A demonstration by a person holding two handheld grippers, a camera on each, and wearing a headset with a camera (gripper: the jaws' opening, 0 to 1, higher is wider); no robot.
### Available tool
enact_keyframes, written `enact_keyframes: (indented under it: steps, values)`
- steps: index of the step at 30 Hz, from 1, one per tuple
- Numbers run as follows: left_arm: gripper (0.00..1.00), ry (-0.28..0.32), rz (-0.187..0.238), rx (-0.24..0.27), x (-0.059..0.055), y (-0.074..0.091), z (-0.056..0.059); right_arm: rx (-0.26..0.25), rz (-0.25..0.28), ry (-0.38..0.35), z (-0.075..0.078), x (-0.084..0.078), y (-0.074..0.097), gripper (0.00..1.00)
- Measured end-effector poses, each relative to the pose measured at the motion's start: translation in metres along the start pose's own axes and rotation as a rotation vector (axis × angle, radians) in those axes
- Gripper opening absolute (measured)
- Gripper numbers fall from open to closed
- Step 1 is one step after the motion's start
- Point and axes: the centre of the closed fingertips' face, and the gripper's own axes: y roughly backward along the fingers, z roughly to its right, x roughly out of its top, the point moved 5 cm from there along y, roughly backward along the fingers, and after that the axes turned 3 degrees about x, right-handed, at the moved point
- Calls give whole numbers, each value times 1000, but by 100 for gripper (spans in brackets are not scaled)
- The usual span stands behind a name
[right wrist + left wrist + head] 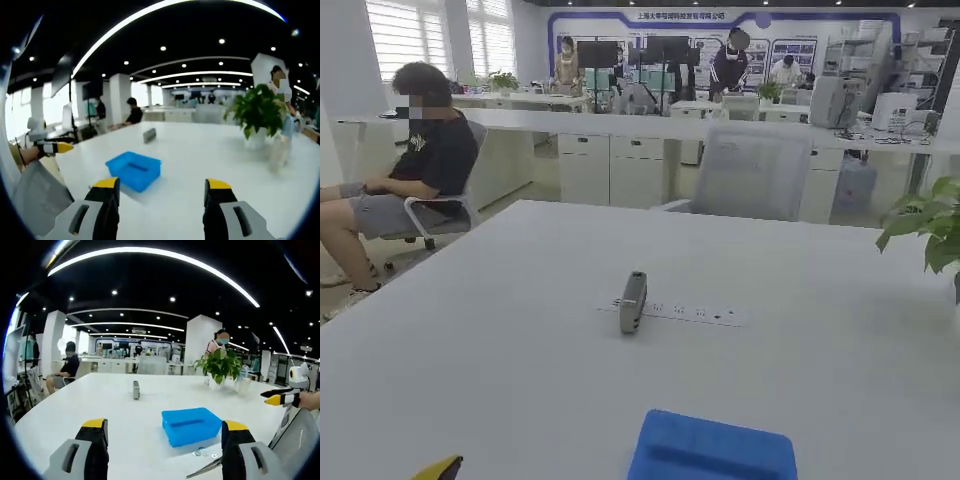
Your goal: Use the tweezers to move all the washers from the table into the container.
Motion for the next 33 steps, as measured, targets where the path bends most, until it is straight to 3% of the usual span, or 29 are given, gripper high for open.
enact_keyframes:
  steps: [18, 33]
  values:
    - [93, 11, -20, -1, -3, -1, 0, -6, -1, -9, 1, 0, 0, 66]
    - [92, 37, -30, -45, -5, -3, 5, -22, 16, -2, 6, -2, 2, 66]
